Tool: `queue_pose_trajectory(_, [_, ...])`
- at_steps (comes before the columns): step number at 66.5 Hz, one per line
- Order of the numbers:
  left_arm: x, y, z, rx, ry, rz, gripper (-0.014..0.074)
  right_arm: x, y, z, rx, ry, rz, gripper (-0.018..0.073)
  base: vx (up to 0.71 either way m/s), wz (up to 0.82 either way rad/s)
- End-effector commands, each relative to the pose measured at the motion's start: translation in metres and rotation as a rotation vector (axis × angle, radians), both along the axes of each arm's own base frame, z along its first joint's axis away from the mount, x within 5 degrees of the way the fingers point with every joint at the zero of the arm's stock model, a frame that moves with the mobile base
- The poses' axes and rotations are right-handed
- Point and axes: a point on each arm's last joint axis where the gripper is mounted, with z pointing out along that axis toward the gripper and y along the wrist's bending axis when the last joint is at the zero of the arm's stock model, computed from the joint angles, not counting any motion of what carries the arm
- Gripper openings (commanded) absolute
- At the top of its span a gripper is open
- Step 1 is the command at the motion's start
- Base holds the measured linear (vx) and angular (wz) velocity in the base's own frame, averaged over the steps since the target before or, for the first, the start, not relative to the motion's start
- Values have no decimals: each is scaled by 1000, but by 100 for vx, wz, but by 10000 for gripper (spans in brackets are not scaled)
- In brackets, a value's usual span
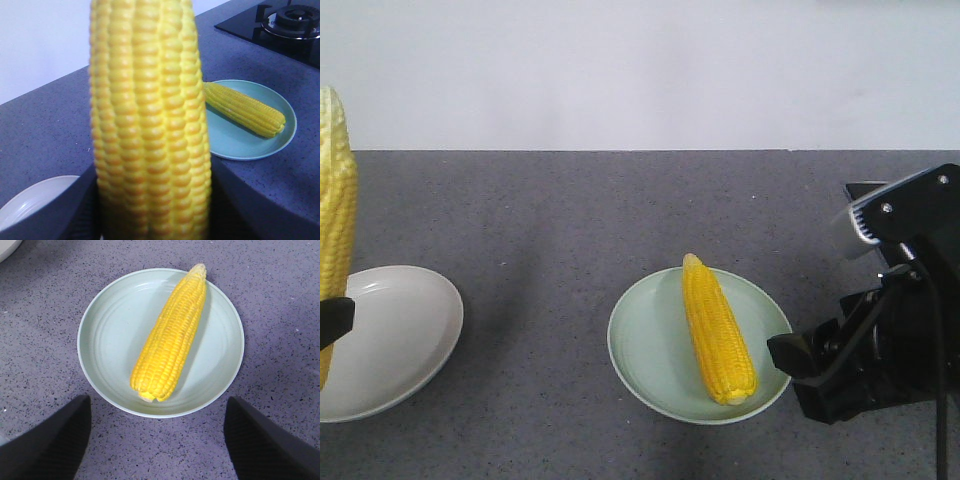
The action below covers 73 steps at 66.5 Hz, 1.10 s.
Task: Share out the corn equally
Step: 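Lower the left gripper's corn cob toward the cream plate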
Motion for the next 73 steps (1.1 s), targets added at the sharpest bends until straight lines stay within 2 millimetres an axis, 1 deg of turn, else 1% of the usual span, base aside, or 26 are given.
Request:
queue_pose_trajectory(1, [2,-2,14,-68,-83,1,271,1,0,14,41,-81,0,542,0,0])
queue_pose_trajectory(16, [2,-2,14,-85,-73,9,271,1,0,14,41,-81,0,542,0,0])
queue_pose_trajectory(21, [5,-3,13,-91,-53,20,271,1,0,14,41,-81,0,542,0,0])
queue_pose_trajectory(27, [13,-5,8,-51,-29,37,271,1,0,14,41,-81,0,542,0,0])
queue_pose_trajectory(39, [38,-7,-5,63,29,144,271,1,0,14,41,-81,0,542,0,0])
queue_pose_trajectory(56, [78,-2,-30,224,174,319,271,1,0,14,41,-81,0,542,0,0])
queue_pose_trajectory(73, [122,7,-27,311,326,439,271,1,0,14,41,-81,0,542,0,0])
